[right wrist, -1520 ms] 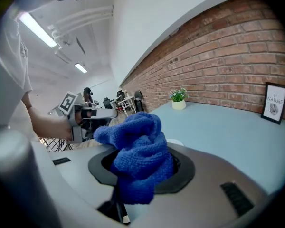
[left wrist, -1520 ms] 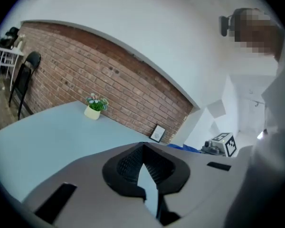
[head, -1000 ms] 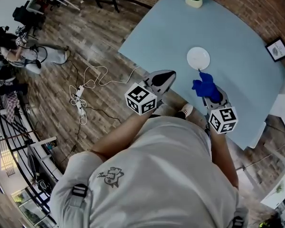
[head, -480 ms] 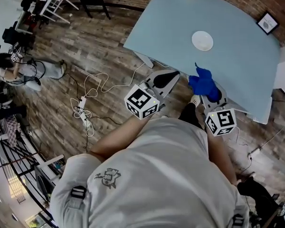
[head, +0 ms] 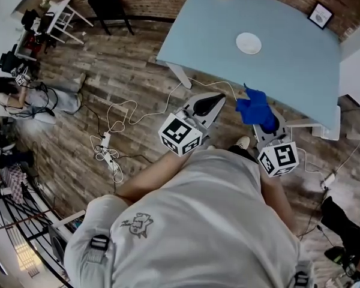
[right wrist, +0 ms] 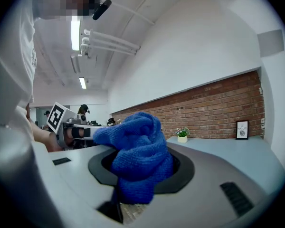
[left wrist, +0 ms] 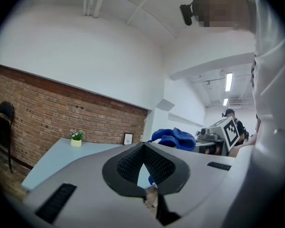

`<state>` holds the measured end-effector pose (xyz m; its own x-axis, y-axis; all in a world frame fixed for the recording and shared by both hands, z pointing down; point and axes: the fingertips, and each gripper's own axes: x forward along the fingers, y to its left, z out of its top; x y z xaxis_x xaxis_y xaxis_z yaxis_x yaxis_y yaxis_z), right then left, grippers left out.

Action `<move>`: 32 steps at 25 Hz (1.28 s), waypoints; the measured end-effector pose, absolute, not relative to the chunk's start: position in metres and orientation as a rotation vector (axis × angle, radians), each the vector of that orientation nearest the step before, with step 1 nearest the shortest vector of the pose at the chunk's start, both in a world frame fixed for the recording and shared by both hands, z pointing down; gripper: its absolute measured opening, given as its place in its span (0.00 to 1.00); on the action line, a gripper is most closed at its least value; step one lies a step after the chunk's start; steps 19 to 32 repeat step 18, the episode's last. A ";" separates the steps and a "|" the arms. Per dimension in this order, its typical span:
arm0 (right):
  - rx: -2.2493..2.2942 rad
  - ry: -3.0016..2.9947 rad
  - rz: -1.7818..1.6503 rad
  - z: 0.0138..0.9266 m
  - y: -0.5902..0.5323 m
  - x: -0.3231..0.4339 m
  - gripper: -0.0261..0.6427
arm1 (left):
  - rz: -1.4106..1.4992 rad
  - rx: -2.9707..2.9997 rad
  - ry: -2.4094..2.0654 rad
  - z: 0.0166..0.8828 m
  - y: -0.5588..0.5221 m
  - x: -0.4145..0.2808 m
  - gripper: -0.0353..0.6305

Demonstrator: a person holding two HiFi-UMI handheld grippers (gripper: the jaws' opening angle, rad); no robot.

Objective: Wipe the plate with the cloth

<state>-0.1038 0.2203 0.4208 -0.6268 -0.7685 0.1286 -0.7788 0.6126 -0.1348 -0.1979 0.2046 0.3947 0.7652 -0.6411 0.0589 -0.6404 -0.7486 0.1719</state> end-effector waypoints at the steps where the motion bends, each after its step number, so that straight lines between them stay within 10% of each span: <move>1: 1.336 -2.765 0.270 0.420 0.227 -0.102 0.23 | -0.010 2.780 -1.011 0.394 0.212 -0.196 0.06; 32: 1.284 -2.778 0.163 0.392 0.284 -0.129 0.23 | -0.030 2.751 -0.960 0.389 0.273 -0.205 0.06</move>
